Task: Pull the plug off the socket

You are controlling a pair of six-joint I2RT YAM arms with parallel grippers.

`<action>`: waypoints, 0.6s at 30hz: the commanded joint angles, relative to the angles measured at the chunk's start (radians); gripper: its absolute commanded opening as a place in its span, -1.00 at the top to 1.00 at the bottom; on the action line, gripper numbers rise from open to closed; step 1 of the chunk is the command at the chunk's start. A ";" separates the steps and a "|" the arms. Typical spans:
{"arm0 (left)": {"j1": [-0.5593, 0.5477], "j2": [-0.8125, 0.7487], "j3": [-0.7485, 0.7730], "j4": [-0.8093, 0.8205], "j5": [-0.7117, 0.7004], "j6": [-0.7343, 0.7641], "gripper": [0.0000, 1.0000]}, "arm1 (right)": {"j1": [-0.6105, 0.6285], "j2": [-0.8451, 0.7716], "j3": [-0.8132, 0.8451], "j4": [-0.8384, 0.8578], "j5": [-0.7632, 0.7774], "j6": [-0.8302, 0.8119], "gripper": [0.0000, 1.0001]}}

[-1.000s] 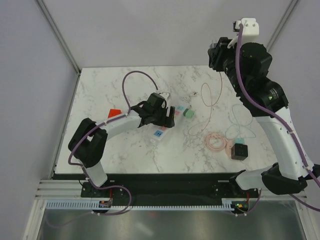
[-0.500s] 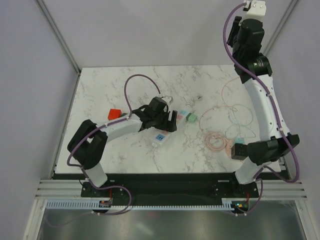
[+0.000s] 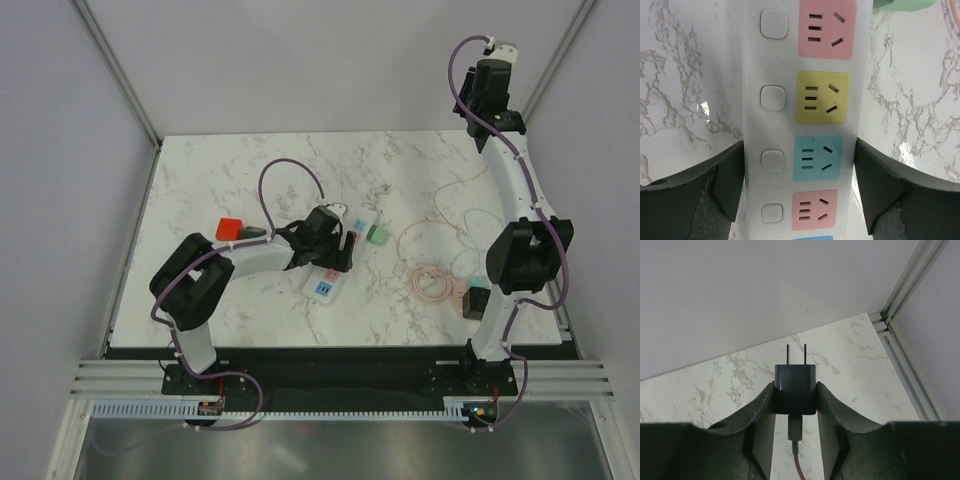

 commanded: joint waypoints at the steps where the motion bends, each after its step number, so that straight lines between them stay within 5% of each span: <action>1: -0.004 0.034 -0.018 0.056 -0.023 -0.022 -0.22 | -0.001 0.019 -0.075 0.054 0.001 0.020 1.00; 8: -0.004 0.040 -0.025 0.081 0.003 -0.020 -0.22 | -0.055 0.123 -0.179 0.056 -0.052 0.095 0.89; 18: -0.006 0.036 -0.027 0.090 0.040 -0.014 -0.23 | -0.056 0.243 -0.185 -0.015 -0.173 0.145 0.31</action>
